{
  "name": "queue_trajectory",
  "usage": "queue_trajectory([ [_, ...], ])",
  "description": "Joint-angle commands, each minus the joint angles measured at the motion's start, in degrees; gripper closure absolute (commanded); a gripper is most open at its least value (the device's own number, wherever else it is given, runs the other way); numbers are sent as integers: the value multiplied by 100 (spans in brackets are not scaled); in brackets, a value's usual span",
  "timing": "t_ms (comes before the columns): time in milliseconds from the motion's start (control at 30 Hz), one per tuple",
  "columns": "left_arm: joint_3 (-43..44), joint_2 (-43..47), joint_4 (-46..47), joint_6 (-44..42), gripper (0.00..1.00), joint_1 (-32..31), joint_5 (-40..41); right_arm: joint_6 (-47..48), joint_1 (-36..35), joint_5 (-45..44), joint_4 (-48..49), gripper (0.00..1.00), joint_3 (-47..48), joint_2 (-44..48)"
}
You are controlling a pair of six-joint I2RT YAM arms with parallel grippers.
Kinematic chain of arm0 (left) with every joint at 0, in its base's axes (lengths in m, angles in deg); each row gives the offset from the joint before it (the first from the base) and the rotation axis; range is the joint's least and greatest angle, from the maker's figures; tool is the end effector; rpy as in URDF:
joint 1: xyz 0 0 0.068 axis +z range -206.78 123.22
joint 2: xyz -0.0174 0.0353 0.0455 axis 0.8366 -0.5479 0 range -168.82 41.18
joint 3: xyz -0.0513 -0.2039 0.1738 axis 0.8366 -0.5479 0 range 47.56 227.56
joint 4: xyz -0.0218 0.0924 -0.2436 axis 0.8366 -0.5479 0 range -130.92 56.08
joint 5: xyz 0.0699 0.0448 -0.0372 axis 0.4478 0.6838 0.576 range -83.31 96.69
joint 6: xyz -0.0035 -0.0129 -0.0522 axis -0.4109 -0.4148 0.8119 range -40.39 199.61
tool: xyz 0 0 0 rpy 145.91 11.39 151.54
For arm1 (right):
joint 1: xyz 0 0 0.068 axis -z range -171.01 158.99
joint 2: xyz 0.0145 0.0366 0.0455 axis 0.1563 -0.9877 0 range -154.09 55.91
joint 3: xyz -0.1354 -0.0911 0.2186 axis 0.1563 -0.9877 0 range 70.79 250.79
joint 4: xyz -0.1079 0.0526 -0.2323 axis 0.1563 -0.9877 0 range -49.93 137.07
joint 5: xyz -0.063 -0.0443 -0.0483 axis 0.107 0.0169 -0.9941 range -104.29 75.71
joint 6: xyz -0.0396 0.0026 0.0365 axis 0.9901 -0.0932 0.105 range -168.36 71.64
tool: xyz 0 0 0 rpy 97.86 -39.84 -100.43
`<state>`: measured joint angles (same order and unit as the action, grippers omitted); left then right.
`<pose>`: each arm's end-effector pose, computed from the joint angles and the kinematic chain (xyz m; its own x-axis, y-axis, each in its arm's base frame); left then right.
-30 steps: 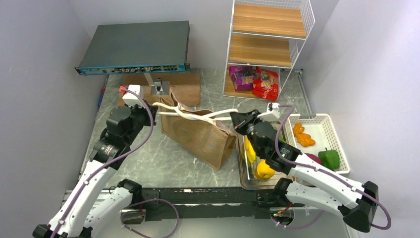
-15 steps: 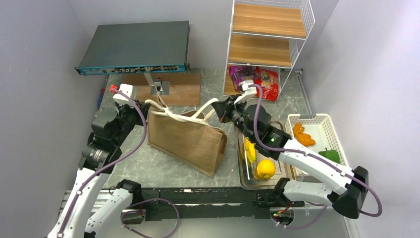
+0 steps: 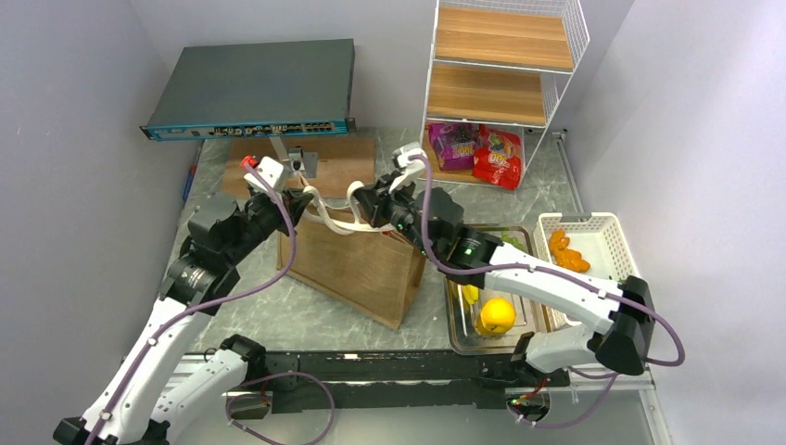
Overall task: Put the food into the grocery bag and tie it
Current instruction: Tie the grocery bag at the center of the board.
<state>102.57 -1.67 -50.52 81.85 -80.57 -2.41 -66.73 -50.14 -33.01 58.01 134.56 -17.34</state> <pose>0.1462 -0.0705 0.3948 -0.0921 -0.0015 -0.9957 0.5394 0.8405 -0.0511 0.1654 0.2543 0.3878 -0.1921 0.2606 -0.9461 -0.6193 0.7157 0.3229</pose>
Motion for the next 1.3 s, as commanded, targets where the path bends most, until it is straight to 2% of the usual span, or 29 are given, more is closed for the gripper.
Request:
queue_trajectory([
  [0, 102, -95, 649, -9, 100, -240, -759, 67, -305, 218, 1080, 100, 679, -340],
  [433, -257, -239, 632, 32, 100, -242, -780, -120, -710, 247, 1446, 100, 827, -1061],
  [600, -285, -148, 549, 40, 100, -241, -198, -178, -731, -141, 1529, 100, 533, -820],
  [733, -297, -44, 415, 117, 100, -235, 767, -394, -731, -1225, 1643, 100, 62, -356],
  [833, -306, 64, 284, 201, 100, -226, 1759, -1066, -730, -2947, 1347, 100, -391, 138],
  [900, -346, 142, 206, 294, 100, -185, 2254, -1846, -730, -4231, 841, 100, -744, 568],
  [933, -362, 179, 163, 328, 100, -157, 2488, -2196, -723, -4596, 654, 100, -942, 780],
  [1133, -370, 270, -35, 522, 100, 92, 3365, -3735, -714, -5484, -184, 100, -1851, 1753],
  [1267, -320, 251, -201, 631, 100, 331, 3692, -5271, -708, -5891, -1975, 100, -1727, 1965],
])
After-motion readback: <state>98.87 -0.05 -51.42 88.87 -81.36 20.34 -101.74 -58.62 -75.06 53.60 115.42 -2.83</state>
